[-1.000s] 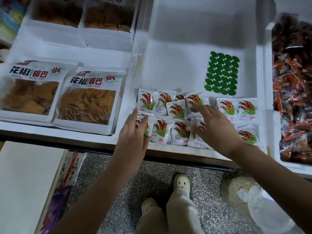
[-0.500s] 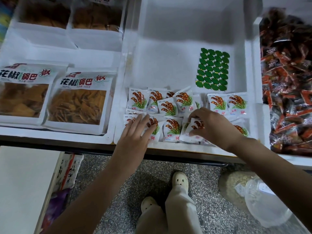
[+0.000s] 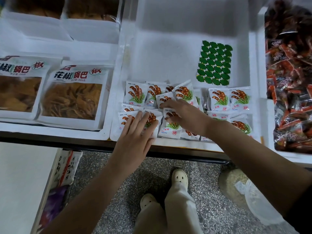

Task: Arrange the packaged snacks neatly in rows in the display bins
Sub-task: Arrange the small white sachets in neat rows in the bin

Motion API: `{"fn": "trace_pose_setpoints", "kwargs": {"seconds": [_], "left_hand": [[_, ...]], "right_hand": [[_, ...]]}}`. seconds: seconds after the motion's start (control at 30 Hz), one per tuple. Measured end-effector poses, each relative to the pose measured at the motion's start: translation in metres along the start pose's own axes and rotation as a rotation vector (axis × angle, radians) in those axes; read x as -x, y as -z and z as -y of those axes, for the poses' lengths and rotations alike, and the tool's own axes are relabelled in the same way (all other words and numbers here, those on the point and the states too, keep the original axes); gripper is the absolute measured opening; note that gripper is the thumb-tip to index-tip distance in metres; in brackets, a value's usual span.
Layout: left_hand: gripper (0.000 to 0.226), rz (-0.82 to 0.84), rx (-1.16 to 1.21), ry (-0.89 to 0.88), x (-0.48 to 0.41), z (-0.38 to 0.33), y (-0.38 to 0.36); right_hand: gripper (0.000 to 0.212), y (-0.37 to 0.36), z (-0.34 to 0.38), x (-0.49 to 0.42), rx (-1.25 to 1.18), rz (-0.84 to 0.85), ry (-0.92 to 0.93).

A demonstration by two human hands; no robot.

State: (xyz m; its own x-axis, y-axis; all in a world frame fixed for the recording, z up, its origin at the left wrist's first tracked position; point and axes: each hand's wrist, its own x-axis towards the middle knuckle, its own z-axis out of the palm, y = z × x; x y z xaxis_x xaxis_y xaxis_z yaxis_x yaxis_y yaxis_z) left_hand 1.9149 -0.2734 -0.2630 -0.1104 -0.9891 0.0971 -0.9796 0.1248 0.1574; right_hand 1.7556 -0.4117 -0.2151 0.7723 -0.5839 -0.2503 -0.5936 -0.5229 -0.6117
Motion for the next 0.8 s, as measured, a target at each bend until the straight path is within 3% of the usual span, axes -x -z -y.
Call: {"fn": "trace_pose_setpoints", "kwargs": {"seconds": [0.37,0.53,0.67,0.8], "left_hand": [[0.048,0.08,-0.083,-0.135,-0.008,0.02,0.002],[0.047,0.095,-0.068,-0.165,-0.009,0.021,0.008],[0.048,0.044,-0.029,-0.144,-0.018,0.01,0.019],[0.046,-0.011,0.042,-0.047,-0.05,-0.013,0.02]], "right_hand": [[0.042,-0.011,-0.014,0.003,0.444,-0.149,0.257],[0.047,0.016,-0.024,-0.004,0.427,-0.304,0.164],[0.057,0.035,-0.034,-0.02,0.493,-0.156,0.068],[0.052,0.041,-0.043,-0.019,0.494,-0.182,0.045]]}}
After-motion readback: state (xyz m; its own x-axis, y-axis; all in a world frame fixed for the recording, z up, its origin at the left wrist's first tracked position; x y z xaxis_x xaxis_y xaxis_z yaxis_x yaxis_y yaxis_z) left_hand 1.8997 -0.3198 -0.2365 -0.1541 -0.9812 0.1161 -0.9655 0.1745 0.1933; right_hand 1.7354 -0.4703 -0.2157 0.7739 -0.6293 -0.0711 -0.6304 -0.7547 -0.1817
